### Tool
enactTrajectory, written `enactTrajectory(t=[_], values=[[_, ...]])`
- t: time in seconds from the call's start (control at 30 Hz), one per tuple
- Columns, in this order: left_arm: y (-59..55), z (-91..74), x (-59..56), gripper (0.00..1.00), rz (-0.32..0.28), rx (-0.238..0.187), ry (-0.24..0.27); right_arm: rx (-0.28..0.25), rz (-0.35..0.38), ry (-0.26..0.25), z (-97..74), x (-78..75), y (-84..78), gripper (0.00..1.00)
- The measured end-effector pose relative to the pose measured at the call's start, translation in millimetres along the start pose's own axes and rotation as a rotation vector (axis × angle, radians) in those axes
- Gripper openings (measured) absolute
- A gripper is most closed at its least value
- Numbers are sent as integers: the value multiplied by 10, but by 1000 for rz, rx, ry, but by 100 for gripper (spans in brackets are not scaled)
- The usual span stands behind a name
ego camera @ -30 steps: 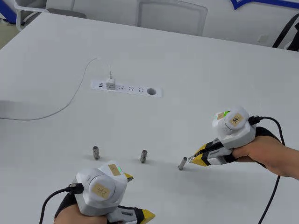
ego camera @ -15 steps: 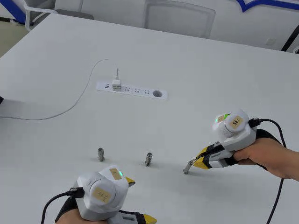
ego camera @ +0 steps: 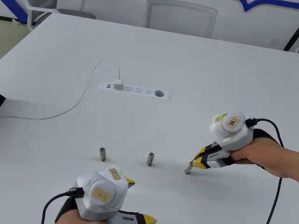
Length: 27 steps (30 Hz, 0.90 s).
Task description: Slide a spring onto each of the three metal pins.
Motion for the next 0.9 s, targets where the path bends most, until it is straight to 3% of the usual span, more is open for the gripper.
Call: enactTrajectory(t=[0.47, 0.9], values=[[-26, -14, 5, 64, -7, 3, 1, 17, -33, -1, 69, 33, 56, 13], [-34, -32, 28, 65, -3, 6, 10, 32, -43, -1, 172, 6, 7, 13]])
Point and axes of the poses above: the centre of the closed fingertips' face, and the gripper's own axes: z roughly forward along the fingers, x roughly to its left, y roughly out of its top, the point moved 9 cm from there along -z, roughly backward along the fingers, and after that the axes turned 7 degrees about z, right-handed, at the moved point
